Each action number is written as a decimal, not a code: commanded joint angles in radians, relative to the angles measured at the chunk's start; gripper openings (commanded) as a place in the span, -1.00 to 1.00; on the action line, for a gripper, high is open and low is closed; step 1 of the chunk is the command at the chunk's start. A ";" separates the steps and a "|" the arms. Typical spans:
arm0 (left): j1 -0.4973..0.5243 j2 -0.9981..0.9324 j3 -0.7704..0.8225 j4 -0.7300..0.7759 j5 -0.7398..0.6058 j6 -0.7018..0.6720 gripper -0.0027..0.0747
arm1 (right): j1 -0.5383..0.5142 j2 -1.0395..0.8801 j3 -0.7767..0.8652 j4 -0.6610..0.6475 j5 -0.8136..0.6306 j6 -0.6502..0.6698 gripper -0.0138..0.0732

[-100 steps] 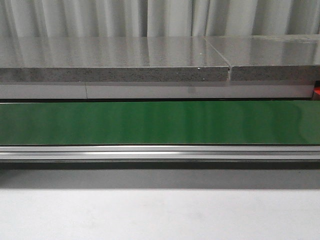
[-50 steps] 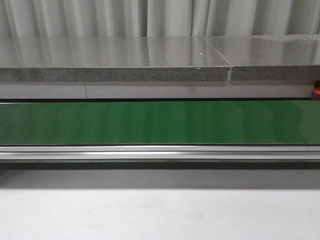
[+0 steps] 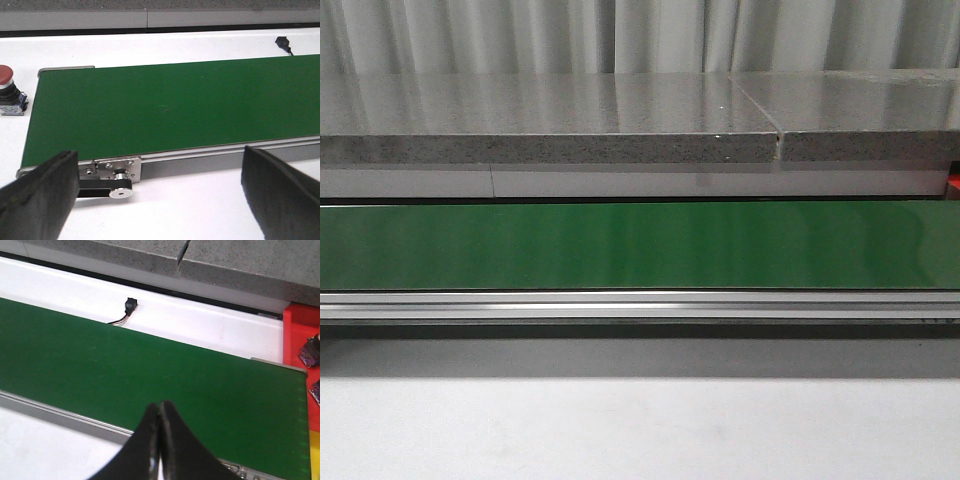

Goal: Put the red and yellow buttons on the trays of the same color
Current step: 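Move the left gripper over the next red-capped button, then close the left gripper on the red button and lift it, then lower the red button onto the green belt and open the left gripper, then move the left gripper over the last yellow-capped button and grasp it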

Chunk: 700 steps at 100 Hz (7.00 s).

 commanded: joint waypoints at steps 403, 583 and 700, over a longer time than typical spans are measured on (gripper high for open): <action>0.288 1.057 -0.799 -0.084 0.314 -0.072 -0.98 | 0.000 -0.004 -0.025 0.007 -0.060 -0.010 -0.84; 0.560 1.214 -0.980 -0.074 0.290 0.000 0.77 | 0.000 -0.004 -0.025 0.007 -0.060 -0.010 -0.84; 0.590 1.547 -1.136 -0.049 0.108 -0.029 0.54 | 0.000 -0.004 -0.025 0.007 -0.060 -0.010 -0.84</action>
